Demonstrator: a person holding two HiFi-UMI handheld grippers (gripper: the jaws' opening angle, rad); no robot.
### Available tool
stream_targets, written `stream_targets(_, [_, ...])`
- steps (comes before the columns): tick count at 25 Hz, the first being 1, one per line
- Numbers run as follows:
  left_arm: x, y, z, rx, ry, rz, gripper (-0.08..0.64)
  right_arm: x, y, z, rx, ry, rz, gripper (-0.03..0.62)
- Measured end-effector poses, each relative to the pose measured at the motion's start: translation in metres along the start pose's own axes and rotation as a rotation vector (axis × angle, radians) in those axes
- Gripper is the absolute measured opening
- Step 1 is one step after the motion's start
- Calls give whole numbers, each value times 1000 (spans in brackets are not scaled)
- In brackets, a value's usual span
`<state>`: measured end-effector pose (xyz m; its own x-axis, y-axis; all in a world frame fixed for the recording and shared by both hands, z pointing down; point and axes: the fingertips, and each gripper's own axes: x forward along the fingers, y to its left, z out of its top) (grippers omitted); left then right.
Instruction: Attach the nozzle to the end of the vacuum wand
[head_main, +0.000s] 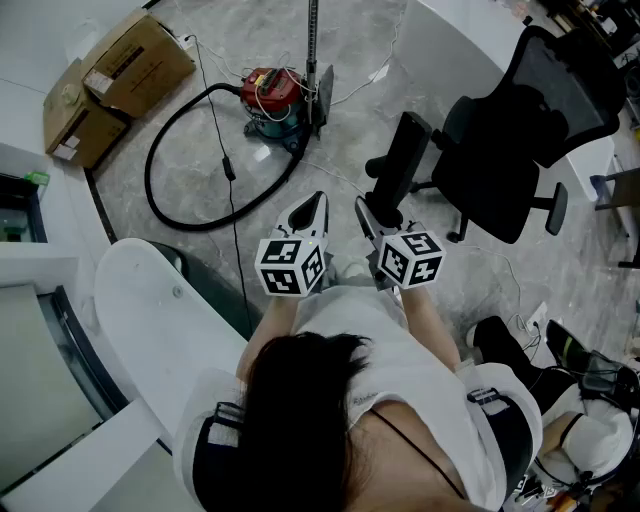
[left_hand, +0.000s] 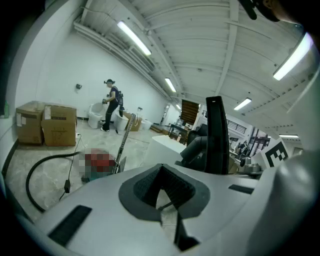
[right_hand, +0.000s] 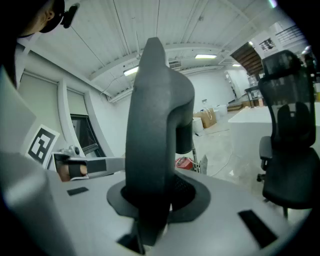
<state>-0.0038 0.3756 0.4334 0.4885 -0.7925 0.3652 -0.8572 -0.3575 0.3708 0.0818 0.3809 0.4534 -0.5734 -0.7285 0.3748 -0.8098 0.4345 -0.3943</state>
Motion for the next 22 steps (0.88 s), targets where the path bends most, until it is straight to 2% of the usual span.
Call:
stream_targets(7, [0,-3,-5,4,9,0,3,-2,-2,-5,2,7,-22,92])
stream_targets(13, [7,1,-7,-10,18,-2,3,4,-3,-3,27,8,2,92])
stream_targets(22, [28,16,10,-24,9,-4,3,26,-13,10,6,24,-39,92])
